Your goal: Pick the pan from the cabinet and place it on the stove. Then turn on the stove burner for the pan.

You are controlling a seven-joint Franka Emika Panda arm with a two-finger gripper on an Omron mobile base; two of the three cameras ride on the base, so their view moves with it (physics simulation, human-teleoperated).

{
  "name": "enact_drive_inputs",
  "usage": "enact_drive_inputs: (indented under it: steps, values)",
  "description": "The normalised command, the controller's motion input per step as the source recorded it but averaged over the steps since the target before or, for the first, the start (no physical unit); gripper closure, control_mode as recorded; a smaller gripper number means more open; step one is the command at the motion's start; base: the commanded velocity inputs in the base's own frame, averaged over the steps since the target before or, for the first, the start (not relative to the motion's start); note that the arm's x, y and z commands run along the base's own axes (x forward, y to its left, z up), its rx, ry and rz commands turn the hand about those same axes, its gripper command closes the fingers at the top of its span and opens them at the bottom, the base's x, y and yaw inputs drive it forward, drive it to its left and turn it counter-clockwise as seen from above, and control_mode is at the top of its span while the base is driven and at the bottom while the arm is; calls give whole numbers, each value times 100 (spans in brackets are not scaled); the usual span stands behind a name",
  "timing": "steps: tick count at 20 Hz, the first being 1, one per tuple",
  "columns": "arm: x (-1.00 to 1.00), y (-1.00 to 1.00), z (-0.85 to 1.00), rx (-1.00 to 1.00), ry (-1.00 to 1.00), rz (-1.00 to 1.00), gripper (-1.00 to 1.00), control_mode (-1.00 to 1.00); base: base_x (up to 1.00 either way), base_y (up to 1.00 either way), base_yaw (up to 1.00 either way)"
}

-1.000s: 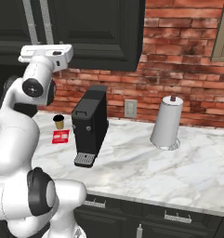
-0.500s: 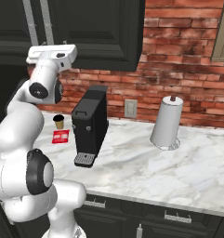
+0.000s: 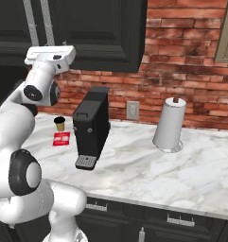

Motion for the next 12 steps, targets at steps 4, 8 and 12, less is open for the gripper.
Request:
enact_drive_inputs:
  steps: [4,8,12]
  values:
    - [15,4,0,0,2,0,100,-100,0,0,0]
    - [13,11,0,-1,7,3,100,-100,0,0,0]
    - [-8,1,1,0,9,11,100,-100,0,0,0]
